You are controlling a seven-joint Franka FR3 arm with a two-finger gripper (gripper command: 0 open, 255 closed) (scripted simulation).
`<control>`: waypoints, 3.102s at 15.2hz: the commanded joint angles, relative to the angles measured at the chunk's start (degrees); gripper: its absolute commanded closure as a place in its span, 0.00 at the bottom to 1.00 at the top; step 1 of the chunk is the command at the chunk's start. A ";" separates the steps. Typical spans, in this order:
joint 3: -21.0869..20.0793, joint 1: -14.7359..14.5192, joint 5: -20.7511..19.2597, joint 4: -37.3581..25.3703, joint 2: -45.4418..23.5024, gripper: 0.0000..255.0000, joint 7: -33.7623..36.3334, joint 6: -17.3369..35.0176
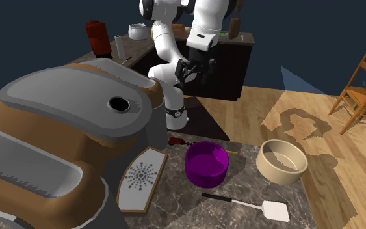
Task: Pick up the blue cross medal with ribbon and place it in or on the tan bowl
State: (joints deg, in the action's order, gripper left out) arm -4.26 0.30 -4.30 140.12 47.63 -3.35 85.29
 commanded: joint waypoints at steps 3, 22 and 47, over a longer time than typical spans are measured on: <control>0.59 -0.55 -0.70 3.58 -0.38 0.00 -1.80 3.26; 5.59 -1.34 -11.46 25.68 -22.89 0.00 -14.82 41.86; 6.16 0.66 -14.62 28.51 -28.41 1.00 -13.32 50.24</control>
State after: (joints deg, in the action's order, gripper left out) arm 1.80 0.81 -18.76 168.51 19.40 -16.72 135.27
